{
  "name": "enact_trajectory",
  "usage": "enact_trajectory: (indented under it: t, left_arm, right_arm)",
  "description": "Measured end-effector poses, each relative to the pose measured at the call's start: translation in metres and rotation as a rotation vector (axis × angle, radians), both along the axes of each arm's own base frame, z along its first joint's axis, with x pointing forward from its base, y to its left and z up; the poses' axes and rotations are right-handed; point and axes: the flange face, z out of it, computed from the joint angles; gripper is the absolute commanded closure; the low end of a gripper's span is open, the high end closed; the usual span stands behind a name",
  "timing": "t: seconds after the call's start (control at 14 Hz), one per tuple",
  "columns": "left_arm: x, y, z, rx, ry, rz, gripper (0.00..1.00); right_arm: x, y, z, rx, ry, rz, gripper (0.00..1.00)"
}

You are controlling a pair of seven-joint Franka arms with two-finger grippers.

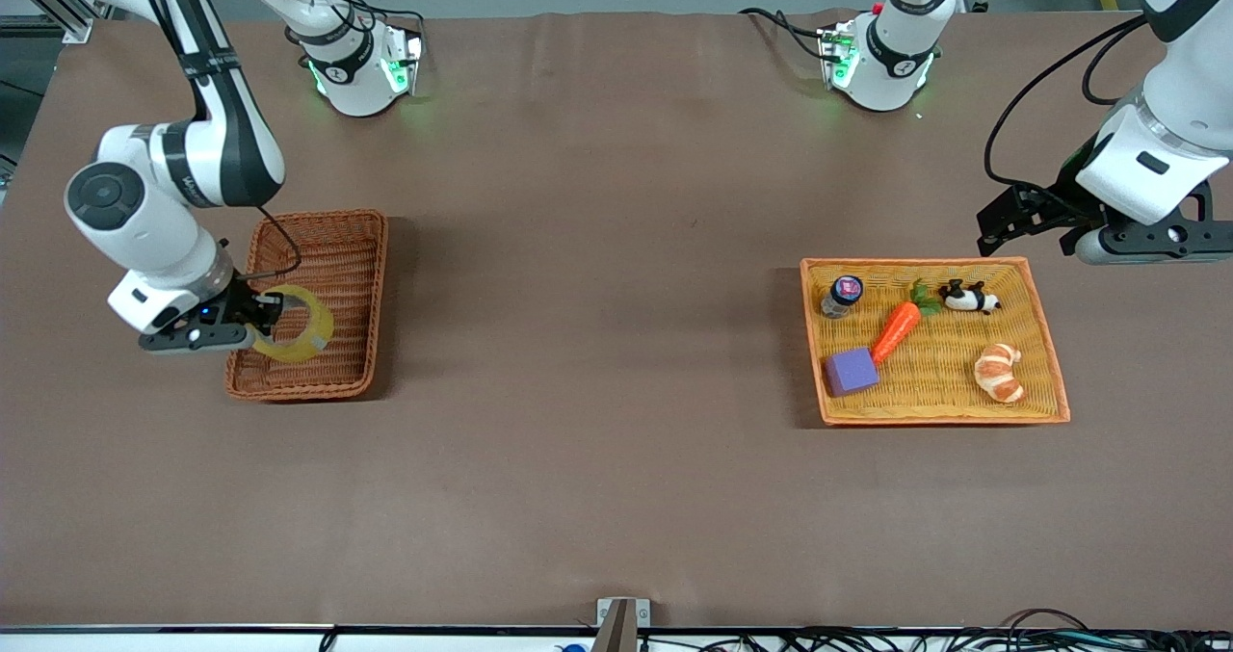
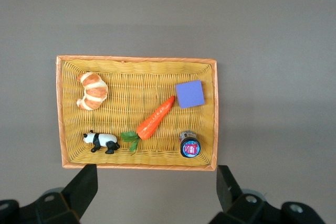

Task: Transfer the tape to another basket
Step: 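Carry the tape roll with the right gripper into the wicker basket, then open the right gripper and withdraw it from the basket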

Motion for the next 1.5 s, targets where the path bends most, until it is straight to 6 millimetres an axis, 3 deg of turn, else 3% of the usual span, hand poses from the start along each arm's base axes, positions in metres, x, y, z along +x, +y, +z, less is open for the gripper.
enact_trajectory:
  t: [0.21,0.36,0.71,0.79,0.86,0.93,1.0,1.21,1.36,1.5]
  left_arm:
    - [0.0,0.0,0.0,0.0,0.0,0.0,0.0]
    - [0.0,0.0,0.0,0.0,0.0,0.0,0.0]
    - [0.0,0.0,0.0,0.0,0.0,0.0,0.0]
    - [0.0,0.0,0.0,0.0,0.0,0.0,0.0]
    - [0.0,0.0,0.0,0.0,0.0,0.0,0.0]
    - [0.0,0.0,0.0,0.0,0.0,0.0,0.0]
    - [0.0,0.0,0.0,0.0,0.0,0.0,0.0]
    - [0.0,0.0,0.0,0.0,0.0,0.0,0.0]
    - [0.0,0.0,0.0,0.0,0.0,0.0,0.0]
    - [0.0,0.0,0.0,0.0,0.0,0.0,0.0]
  right_arm:
    - [-0.038,-0.002,-0.046,0.029,-0.038,0.012,0.98]
    - [-0.052,-0.003,-0.062,0.037,-0.034,0.012,0.94]
    - [-0.058,-0.006,-0.081,0.039,-0.012,0.024,0.8]
    - [-0.058,-0.009,-0.087,0.039,-0.015,0.028,0.68]
    - [-0.058,-0.012,-0.092,0.04,-0.02,0.033,0.5]
    - [-0.058,-0.015,-0.097,0.039,-0.024,0.037,0.11]
    - [-0.057,-0.017,-0.097,0.039,-0.026,0.037,0.0]
    - [-0.052,-0.017,-0.088,0.037,-0.054,0.04,0.0]
    - [-0.04,-0.016,-0.066,0.033,-0.096,0.044,0.0]
    - [-0.024,-0.018,-0.026,0.015,-0.09,0.035,0.0]
